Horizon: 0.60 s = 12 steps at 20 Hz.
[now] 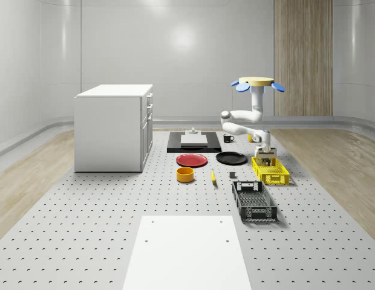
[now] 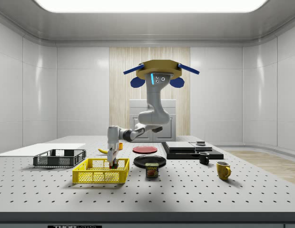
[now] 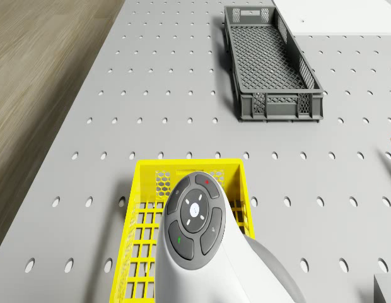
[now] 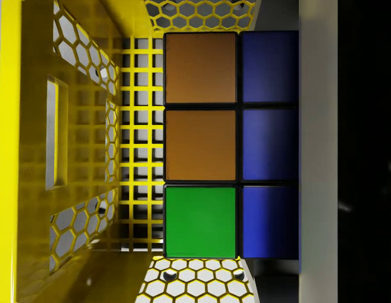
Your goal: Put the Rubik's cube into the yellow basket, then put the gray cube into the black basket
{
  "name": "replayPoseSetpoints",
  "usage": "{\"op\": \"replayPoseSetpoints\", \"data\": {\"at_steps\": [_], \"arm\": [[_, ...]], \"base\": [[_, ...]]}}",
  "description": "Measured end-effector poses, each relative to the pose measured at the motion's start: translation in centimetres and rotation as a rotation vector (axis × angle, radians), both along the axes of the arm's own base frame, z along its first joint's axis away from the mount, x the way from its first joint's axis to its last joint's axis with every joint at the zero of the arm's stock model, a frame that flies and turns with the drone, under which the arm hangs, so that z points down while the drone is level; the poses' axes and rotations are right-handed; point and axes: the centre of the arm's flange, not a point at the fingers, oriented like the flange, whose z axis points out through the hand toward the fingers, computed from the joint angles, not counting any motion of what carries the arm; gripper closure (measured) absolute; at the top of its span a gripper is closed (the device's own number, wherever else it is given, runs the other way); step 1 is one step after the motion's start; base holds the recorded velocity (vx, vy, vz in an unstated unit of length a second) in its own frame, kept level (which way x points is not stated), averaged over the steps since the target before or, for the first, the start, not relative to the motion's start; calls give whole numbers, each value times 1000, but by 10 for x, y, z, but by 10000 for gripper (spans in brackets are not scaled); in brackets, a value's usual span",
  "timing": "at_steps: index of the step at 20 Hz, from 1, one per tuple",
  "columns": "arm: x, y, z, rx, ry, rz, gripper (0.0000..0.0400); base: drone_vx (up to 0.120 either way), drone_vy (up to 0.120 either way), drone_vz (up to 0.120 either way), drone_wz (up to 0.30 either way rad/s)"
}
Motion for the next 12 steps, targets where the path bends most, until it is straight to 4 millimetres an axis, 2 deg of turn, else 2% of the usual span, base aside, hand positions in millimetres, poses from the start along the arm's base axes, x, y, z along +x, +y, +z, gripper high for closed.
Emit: {"op": "replayPoseSetpoints", "data": {"at_steps": [8,12], "arm": [[0,0,23,0,0,0,75],[0,0,25,0,0,0,28]], "base": [[0,0,0,0],[0,0,0,0]]}}
